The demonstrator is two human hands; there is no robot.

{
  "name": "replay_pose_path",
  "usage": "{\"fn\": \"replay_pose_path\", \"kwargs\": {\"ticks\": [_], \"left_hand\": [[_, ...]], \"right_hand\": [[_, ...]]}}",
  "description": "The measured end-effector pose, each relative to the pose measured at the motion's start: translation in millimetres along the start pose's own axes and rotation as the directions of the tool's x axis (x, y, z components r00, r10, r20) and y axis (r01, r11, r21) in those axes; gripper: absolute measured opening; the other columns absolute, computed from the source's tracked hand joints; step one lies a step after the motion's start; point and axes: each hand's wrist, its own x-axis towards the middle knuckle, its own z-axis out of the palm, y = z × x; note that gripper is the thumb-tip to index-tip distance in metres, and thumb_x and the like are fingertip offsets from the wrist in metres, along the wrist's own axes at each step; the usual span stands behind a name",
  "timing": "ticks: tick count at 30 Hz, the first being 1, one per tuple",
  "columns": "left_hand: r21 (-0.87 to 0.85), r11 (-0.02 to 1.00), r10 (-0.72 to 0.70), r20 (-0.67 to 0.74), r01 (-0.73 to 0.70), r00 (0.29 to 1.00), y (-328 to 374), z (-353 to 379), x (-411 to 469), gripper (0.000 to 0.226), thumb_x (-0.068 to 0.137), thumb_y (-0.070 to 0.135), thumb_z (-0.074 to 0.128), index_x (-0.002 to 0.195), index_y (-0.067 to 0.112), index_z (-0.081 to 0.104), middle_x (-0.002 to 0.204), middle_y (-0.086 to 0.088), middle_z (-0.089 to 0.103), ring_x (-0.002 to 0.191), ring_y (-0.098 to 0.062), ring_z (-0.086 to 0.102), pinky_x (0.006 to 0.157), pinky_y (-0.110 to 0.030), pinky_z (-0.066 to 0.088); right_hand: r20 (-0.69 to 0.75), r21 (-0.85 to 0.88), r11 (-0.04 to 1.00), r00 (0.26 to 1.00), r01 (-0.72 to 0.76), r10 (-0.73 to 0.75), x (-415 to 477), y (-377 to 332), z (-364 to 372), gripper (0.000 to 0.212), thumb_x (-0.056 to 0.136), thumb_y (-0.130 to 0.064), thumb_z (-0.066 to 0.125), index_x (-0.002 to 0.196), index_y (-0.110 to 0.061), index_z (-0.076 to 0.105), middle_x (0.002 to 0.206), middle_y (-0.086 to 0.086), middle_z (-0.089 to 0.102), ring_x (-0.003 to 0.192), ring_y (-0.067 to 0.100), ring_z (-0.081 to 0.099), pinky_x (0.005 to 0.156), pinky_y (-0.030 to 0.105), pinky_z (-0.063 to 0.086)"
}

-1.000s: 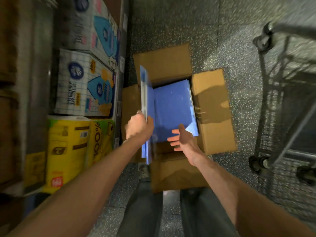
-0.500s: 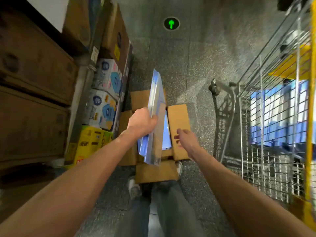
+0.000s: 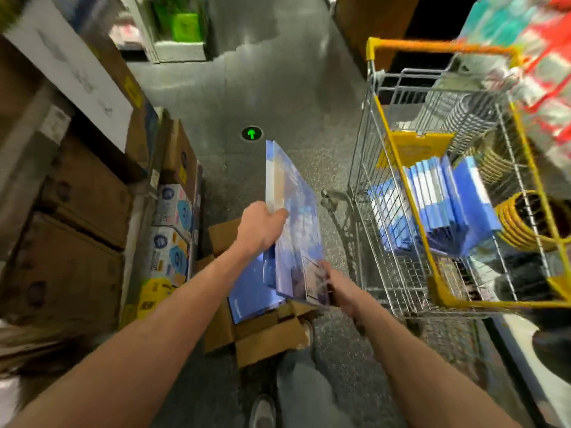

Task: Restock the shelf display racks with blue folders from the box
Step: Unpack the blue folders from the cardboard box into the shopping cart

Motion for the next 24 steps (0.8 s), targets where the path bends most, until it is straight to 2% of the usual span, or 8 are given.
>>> {"fn": "replay_pose_path", "kwargs": {"ticks": [2,4,7,11,14,17,20,24], "left_hand": [[-0.012,0.999,0.043,-0.008,-0.044,0.999,7,-2,-15,0.037,0.09,0.03,0.064,0.088,-0.007,0.069,0.08,-0.016,0.066,0.085,-0.035,0.068,0.067,-0.038,0.048],[-0.019,0.997,0.078,-0.006,-0.078,0.997,17,-3,-32,0.038,0.09,0.029,0.065,0.092,-0.009,0.07,0.083,-0.021,0.067,0.091,-0.038,0.069,0.067,-0.036,0.046],[-0.06,0.987,0.148,0.002,-0.147,0.989,41,6,-57,0.05,0.079,0.042,0.066,0.096,-0.005,0.072,0.09,-0.018,0.073,0.091,-0.035,0.071,0.073,-0.04,0.054],[-0.069,0.979,0.195,0.024,-0.193,0.98,73,27,-85,0.041,0.09,0.032,0.066,0.108,-0.004,0.072,0.102,-0.018,0.072,0.096,-0.031,0.069,0.07,-0.033,0.046],[-0.08,0.973,0.22,0.036,-0.216,0.975,93,45,-100,0.035,0.091,0.031,0.066,0.098,-0.003,0.071,0.094,-0.015,0.07,0.087,-0.03,0.066,0.067,-0.031,0.043],[-0.078,0.963,0.264,0.06,-0.259,0.963,117,72,-116,0.023,0.092,0.025,0.065,0.079,0.006,0.064,0.076,-0.009,0.062,0.068,-0.025,0.058,0.052,-0.031,0.039],[-0.085,0.962,0.268,0.08,-0.261,0.96,141,104,-119,0.023,0.092,0.024,0.064,0.087,0.001,0.066,0.082,-0.011,0.063,0.072,-0.026,0.059,0.055,-0.031,0.04],[-0.048,0.962,0.273,0.092,-0.27,0.957,175,156,-113,0.03,0.09,0.026,0.064,0.092,-0.005,0.067,0.084,-0.013,0.061,0.076,-0.029,0.059,0.062,-0.036,0.042]], "right_hand": [[-0.043,0.092,0.995,0.999,0.025,-0.021,-15,12,-12,0.048,0.093,-0.058,0.055,0.1,-0.012,0.067,0.08,0.008,0.07,0.072,0.023,0.065,0.068,0.03,0.052],[-0.063,0.165,0.984,0.996,0.072,-0.063,-34,23,-24,0.047,0.089,-0.057,0.062,0.094,-0.011,0.071,0.082,0.011,0.072,0.07,0.023,0.067,0.062,0.029,0.053],[-0.118,0.268,0.954,0.987,0.135,-0.107,-66,32,-42,0.063,0.07,-0.06,0.079,0.102,-0.006,0.073,0.089,0.016,0.075,0.07,0.026,0.071,0.057,0.031,0.056],[-0.225,0.349,0.915,0.966,0.201,-0.126,-101,39,-76,0.045,0.087,-0.045,0.072,0.103,-0.003,0.07,0.077,0.015,0.072,0.054,0.021,0.068,0.044,0.028,0.053],[-0.288,0.378,0.894,0.948,0.242,-0.135,-118,47,-103,0.056,0.078,-0.048,0.08,0.107,-0.001,0.071,0.092,0.017,0.074,0.069,0.027,0.073,0.055,0.036,0.059],[-0.347,0.393,0.88,0.929,0.268,-0.128,-131,55,-136,0.062,0.073,-0.047,0.083,0.114,-0.002,0.069,0.104,0.02,0.074,0.086,0.034,0.074,0.065,0.042,0.061],[-0.378,0.375,0.889,0.919,0.262,-0.111,-142,56,-169,0.048,0.084,-0.042,0.076,0.107,0.0,0.071,0.087,0.014,0.074,0.068,0.024,0.071,0.059,0.034,0.06],[-0.422,0.338,0.903,0.9,0.265,-0.106,-141,59,-219,0.042,0.091,-0.042,0.07,0.094,0.001,0.069,0.071,0.011,0.057,0.045,0.012,0.054,0.044,0.017,0.045]]}}
